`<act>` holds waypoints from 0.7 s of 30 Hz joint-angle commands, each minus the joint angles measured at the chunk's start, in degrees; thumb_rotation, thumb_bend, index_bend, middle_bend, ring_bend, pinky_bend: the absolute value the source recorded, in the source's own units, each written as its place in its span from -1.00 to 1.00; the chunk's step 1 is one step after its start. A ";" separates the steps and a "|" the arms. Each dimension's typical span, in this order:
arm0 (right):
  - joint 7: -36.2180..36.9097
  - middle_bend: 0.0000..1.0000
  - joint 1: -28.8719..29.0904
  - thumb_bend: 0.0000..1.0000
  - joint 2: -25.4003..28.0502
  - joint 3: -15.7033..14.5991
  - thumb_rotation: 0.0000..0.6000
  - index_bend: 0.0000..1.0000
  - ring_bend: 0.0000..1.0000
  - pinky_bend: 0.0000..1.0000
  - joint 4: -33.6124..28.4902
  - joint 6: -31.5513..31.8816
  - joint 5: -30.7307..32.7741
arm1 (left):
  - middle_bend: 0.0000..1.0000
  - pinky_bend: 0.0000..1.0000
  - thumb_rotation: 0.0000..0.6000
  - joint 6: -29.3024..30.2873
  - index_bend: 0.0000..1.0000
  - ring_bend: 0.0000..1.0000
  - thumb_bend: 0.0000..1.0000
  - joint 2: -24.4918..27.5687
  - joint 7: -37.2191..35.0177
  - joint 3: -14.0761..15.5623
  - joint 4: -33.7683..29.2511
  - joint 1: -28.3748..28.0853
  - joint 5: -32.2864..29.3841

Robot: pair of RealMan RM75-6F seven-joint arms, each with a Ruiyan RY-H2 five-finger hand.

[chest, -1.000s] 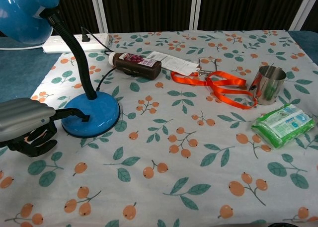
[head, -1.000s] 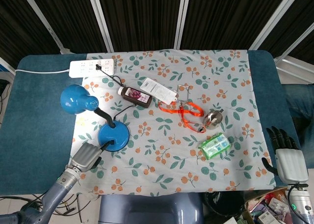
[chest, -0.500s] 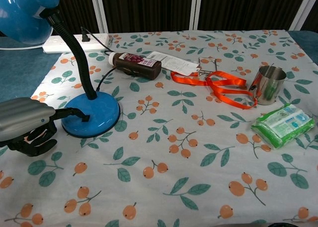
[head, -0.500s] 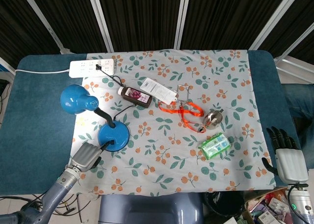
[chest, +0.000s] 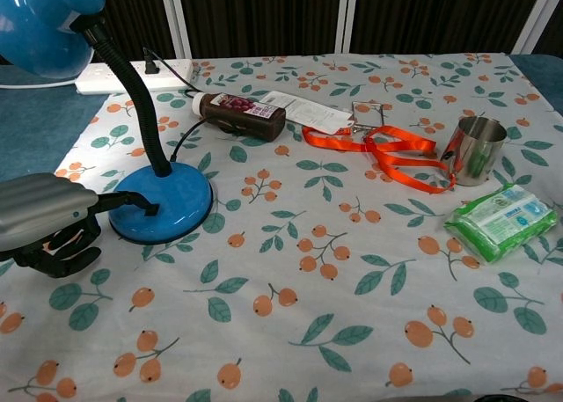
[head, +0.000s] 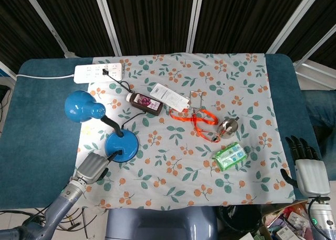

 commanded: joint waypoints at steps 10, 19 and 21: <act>-0.03 -0.89 0.00 -0.64 -0.01 -0.03 1.00 -0.98 -0.87 -0.66 -0.03 0.08 -0.14 | 0.60 0.54 1.00 -1.08 -0.74 0.38 0.04 -0.33 -0.05 -0.14 0.99 -0.18 -1.23; 0.04 -0.89 -0.01 -0.64 -0.01 0.00 1.00 -0.98 -0.87 -0.66 0.02 0.14 -0.18 | 0.60 0.54 1.00 -1.12 -0.74 0.38 0.04 -0.48 0.16 -0.27 0.96 -0.35 -1.25; 0.07 -0.89 -0.01 -0.64 -0.02 -0.01 1.00 -0.98 -0.87 -0.66 0.05 0.20 -0.27 | 0.60 0.54 1.00 -0.18 -0.74 0.38 0.04 -0.15 0.02 -0.39 0.31 -0.20 -0.56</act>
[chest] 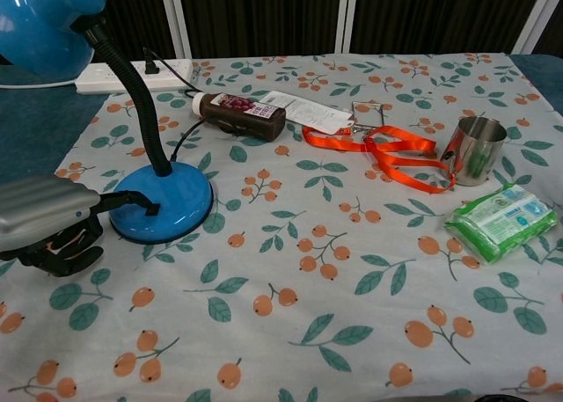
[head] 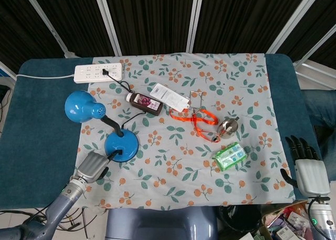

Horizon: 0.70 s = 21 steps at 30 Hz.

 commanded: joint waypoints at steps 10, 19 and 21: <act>0.09 -0.89 -0.03 -0.64 -0.07 -0.01 1.00 -0.98 -0.87 -0.66 0.11 0.14 -0.15 | 0.48 0.50 1.00 6.52 -0.73 0.29 -0.05 3.27 0.09 -1.03 -4.39 1.21 4.14; -0.02 -0.89 -0.05 -0.64 -0.11 0.00 1.00 -0.98 -0.87 -0.66 0.10 0.22 -0.17 | -0.04 -0.13 1.00 12.60 -0.68 -0.12 -0.41 10.49 0.61 0.51 -12.10 4.38 6.89; 0.00 -0.89 -0.06 -0.64 -0.10 0.00 1.00 -0.98 -0.87 -0.66 0.06 0.21 -0.13 | -0.21 -0.23 1.00 14.26 -0.70 -0.28 -0.47 13.55 0.31 1.12 -14.91 5.60 7.05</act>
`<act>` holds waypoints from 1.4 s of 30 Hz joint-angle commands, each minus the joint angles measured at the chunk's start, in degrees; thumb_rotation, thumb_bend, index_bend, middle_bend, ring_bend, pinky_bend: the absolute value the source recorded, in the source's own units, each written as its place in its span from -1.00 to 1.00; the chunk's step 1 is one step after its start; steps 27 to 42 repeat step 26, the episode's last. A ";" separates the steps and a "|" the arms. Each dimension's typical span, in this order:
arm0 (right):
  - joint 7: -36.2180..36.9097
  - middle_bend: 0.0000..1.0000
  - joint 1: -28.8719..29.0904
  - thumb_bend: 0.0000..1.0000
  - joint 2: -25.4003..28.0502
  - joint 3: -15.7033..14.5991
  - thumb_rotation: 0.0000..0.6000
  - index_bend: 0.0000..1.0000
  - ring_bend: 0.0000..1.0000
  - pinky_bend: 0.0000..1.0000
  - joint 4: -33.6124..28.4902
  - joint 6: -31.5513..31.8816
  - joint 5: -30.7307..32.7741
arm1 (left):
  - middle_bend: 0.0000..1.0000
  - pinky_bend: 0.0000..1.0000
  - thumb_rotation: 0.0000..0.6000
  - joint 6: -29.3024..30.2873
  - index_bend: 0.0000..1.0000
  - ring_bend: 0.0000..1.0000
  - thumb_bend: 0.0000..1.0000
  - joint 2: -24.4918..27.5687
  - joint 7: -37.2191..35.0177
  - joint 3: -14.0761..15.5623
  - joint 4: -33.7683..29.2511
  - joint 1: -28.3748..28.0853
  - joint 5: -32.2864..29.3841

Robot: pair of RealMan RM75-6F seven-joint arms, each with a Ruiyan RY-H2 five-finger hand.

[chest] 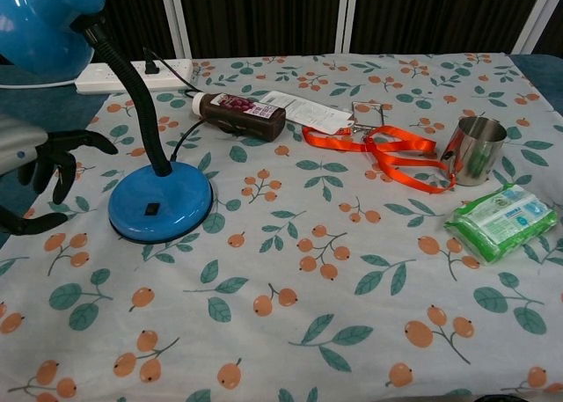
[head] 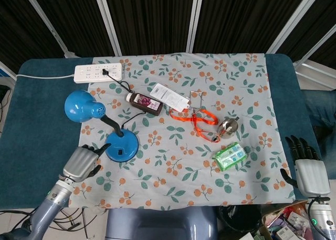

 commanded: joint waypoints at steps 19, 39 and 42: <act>-0.45 -0.89 -0.13 -0.64 -0.20 0.08 1.00 -0.98 -0.87 -0.66 -0.16 0.31 0.10 | -0.65 -0.59 1.00 21.10 -0.79 -0.74 -0.58 13.45 -17.60 0.93 -0.63 14.08 1.79; -0.45 -0.89 -0.19 -0.64 -0.19 0.15 1.00 -0.98 -0.87 -0.66 -0.22 0.39 0.22 | -0.67 -0.70 1.00 21.49 -0.79 -0.77 -0.58 12.59 -22.18 0.02 4.40 15.40 0.75; -0.45 -0.89 -0.19 -0.64 -0.19 0.15 1.00 -0.98 -0.87 -0.66 -0.22 0.39 0.22 | -0.67 -0.70 1.00 21.49 -0.79 -0.77 -0.58 12.59 -22.18 0.02 4.40 15.40 0.75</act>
